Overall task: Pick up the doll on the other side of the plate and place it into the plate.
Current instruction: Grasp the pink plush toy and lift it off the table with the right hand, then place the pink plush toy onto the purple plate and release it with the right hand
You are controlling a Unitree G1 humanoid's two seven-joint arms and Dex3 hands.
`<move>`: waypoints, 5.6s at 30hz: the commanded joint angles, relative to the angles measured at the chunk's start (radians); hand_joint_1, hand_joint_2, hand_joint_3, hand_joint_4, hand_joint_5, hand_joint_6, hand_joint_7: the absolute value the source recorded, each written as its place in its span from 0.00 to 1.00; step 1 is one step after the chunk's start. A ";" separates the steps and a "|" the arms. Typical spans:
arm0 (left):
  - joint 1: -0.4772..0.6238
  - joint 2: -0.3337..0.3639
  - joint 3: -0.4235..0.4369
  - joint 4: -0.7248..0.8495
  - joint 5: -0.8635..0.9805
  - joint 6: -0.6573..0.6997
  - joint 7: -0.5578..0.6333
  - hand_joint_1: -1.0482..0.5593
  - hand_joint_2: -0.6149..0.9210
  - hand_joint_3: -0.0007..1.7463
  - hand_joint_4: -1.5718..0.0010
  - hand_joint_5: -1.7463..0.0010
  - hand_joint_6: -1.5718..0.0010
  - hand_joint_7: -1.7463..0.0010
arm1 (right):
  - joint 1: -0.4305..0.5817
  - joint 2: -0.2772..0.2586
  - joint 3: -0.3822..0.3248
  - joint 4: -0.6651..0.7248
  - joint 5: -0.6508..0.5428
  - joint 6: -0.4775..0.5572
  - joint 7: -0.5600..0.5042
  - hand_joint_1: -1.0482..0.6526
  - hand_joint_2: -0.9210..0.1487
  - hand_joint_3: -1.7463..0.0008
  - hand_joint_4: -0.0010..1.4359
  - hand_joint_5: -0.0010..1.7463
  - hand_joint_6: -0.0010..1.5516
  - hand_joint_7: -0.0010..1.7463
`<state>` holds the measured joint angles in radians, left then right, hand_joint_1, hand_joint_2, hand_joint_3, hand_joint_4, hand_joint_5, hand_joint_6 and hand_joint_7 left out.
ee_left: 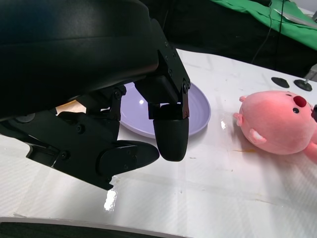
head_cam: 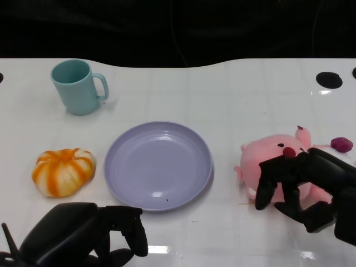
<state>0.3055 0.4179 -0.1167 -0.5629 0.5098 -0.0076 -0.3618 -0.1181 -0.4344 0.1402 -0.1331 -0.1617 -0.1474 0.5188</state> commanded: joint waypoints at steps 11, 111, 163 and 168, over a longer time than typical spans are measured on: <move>-0.003 0.011 0.005 0.011 -0.010 -0.004 -0.001 0.53 0.88 0.37 0.55 0.17 0.52 0.38 | -0.030 -0.029 -0.023 0.044 -0.104 -0.158 -0.112 0.39 0.01 0.95 0.19 0.35 0.32 0.01; -0.007 -0.011 -0.052 -0.074 0.025 0.099 -0.012 0.52 0.85 0.41 0.55 0.16 0.53 0.34 | -0.494 0.139 0.218 0.711 -0.394 0.128 -0.380 0.51 0.37 0.37 0.61 1.00 0.41 1.00; -0.055 -0.095 -0.145 -0.031 0.118 0.116 0.007 0.51 0.88 0.37 0.52 0.22 0.51 0.37 | -0.744 0.491 0.279 0.732 -0.363 -0.031 -0.479 0.49 0.64 0.15 0.67 1.00 0.46 1.00; -0.055 -0.093 -0.143 -0.031 0.119 0.115 0.006 0.51 0.87 0.38 0.52 0.22 0.51 0.36 | -0.755 0.495 0.278 0.771 -0.358 -0.029 -0.473 0.50 0.64 0.19 0.64 1.00 0.49 0.87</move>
<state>0.2547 0.3167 -0.2663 -0.5954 0.6299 0.1026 -0.3590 -0.8375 0.0617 0.4215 0.6315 -0.5287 -0.1789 0.0389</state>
